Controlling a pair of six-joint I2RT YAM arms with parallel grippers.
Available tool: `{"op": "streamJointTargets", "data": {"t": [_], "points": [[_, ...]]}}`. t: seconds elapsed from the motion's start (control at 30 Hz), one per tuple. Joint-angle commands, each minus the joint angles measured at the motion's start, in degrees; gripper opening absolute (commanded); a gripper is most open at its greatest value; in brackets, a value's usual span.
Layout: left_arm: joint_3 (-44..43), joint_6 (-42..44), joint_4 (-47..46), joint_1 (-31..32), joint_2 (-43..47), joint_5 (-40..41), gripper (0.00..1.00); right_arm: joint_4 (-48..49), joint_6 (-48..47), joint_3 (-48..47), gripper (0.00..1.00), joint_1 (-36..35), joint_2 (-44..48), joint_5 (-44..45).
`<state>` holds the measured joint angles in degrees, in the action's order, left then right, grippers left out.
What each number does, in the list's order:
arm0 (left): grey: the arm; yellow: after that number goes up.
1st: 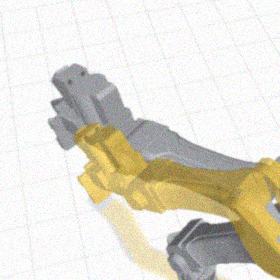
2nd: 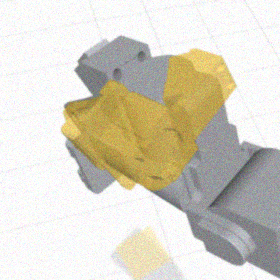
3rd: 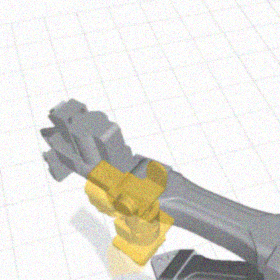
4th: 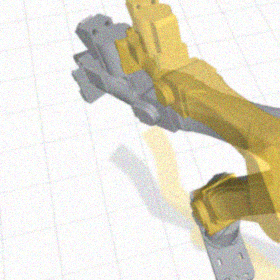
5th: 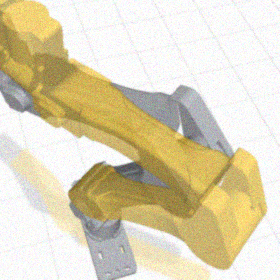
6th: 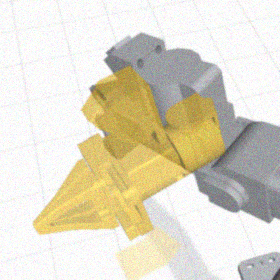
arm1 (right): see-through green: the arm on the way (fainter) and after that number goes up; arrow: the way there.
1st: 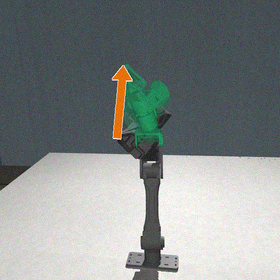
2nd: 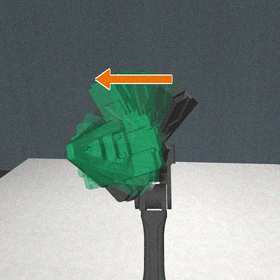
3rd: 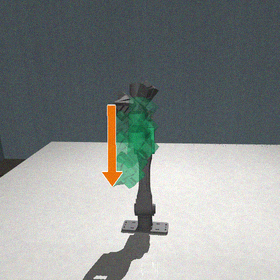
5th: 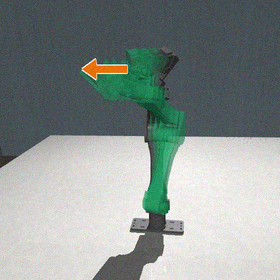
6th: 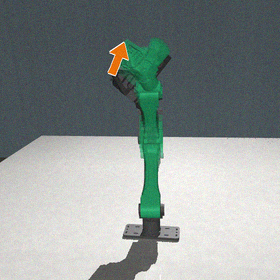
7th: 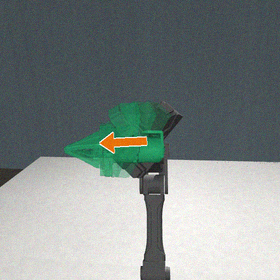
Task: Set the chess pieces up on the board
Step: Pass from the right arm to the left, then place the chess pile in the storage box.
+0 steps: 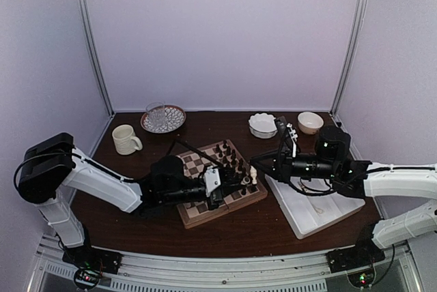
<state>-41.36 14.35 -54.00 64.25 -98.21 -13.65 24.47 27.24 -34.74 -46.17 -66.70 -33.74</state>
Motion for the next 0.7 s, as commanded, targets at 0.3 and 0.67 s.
{"op": "streamJointTargets", "data": {"t": [0.3,0.67], "points": [[2.24,-0.86,14.34,0.30,9.76,4.40,0.08,-24.45,-2.18,2.96,0.02,6.70,14.79,44.96],[-11.84,-4.81,60.71,0.30,13.45,9.77,0.08,-34.48,-2.73,1.43,0.06,8.35,11.10,67.00]]}}
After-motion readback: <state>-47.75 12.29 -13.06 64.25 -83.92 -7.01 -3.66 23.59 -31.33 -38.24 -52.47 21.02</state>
